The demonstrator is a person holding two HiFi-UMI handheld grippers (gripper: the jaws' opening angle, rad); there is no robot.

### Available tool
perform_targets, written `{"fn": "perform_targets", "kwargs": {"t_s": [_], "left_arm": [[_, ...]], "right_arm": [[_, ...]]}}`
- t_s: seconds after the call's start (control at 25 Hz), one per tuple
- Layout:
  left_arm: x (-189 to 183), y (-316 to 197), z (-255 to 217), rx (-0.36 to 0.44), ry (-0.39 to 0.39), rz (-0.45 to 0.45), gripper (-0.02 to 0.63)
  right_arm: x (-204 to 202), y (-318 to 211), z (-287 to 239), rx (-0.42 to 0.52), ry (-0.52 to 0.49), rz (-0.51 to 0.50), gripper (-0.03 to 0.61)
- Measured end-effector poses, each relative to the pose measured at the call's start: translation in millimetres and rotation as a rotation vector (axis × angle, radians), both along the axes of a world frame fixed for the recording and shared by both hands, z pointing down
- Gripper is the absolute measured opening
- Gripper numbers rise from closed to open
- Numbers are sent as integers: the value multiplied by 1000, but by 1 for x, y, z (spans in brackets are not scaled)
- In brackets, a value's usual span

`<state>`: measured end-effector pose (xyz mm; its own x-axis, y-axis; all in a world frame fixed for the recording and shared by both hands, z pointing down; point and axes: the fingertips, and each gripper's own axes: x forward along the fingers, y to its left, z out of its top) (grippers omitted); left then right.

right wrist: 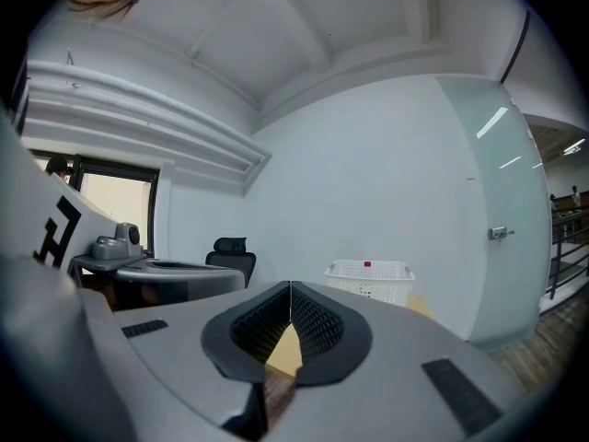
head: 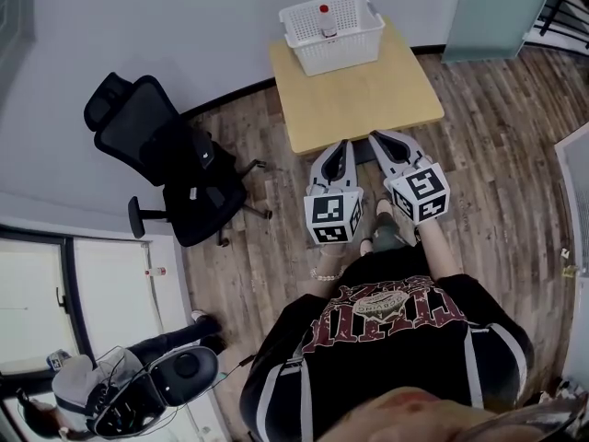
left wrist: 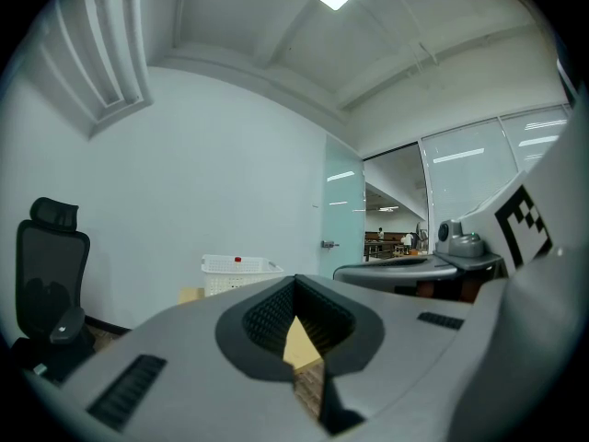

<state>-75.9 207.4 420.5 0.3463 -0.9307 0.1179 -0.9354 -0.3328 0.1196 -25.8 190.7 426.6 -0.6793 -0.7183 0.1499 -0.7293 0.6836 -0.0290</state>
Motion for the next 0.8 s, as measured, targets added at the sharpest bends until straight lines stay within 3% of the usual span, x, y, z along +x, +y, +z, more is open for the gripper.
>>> {"fn": "perform_targets", "kwargs": {"t_s": [0.8], "left_arm": [[-5,-92,-5,1,-9,-20,46]], "right_arm": [[-9,-94,-1,-10,-9,-30,18]]}}
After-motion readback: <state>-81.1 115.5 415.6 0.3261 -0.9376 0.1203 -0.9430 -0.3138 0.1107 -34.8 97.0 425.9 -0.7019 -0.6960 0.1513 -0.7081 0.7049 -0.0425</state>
